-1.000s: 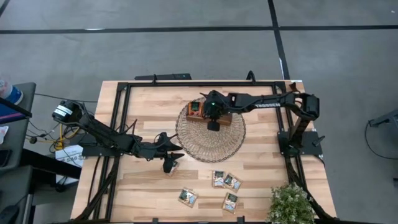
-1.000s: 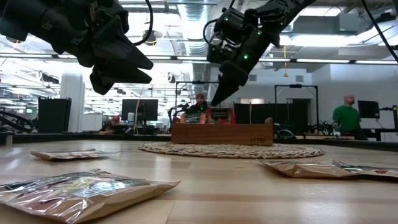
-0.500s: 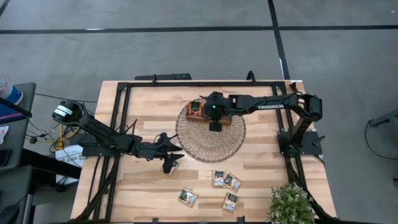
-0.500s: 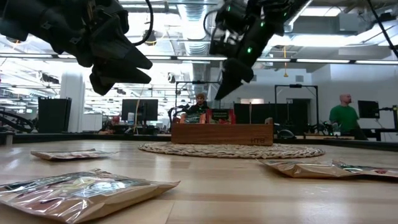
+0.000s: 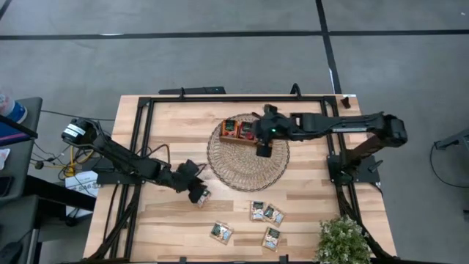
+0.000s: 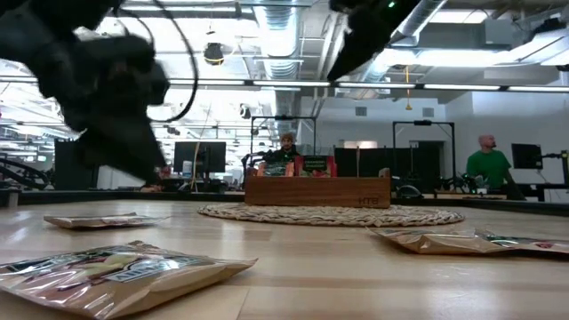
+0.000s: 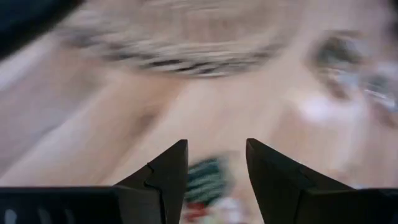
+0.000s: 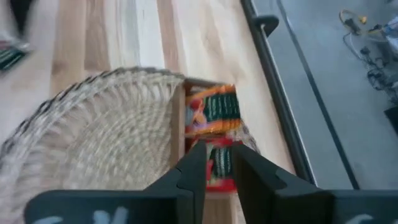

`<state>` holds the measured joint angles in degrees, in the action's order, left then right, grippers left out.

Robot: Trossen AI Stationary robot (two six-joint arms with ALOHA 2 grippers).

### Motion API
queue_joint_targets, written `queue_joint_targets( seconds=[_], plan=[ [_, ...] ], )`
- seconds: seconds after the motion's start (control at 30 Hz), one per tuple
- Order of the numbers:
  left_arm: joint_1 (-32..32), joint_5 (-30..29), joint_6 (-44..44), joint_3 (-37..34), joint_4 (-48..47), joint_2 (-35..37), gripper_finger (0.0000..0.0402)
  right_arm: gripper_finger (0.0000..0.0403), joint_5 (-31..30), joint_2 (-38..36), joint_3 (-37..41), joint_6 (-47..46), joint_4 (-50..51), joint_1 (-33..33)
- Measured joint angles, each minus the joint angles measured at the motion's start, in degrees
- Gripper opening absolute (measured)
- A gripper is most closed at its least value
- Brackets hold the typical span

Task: Pick & Place Tea
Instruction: Put the brown tea bag into the right section of the wooden organizer

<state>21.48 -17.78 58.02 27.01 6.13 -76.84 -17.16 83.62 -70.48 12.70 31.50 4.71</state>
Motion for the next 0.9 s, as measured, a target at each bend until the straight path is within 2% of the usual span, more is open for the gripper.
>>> queue_joint_targets(
  seconds=[0.07, 0.27, 0.57, 0.9],
  plan=[
    [0.81, -2.38, 4.74, 0.1, -4.24, 0.0, 0.0154, 0.0083, -0.28, -1.65, 0.02, -1.23, 1.61, -0.99],
    [3.27, -1.95, 8.83, 2.96, -7.72, -0.04, 0.0154, 0.0121, -0.33, -4.13, 0.04, -3.69, 5.63, -4.49],
    [5.66, -1.9, 14.96, 16.0, -32.43, -5.86, 0.0154, 0.0171, -0.34, -2.91, 0.04, -6.14, 7.38, -9.44],
    [5.53, 1.36, 16.8, 20.08, -32.76, -17.98, 0.0154, 0.0199, -0.32, -1.26, -0.01, -7.75, 6.64, -13.41]
  ],
)
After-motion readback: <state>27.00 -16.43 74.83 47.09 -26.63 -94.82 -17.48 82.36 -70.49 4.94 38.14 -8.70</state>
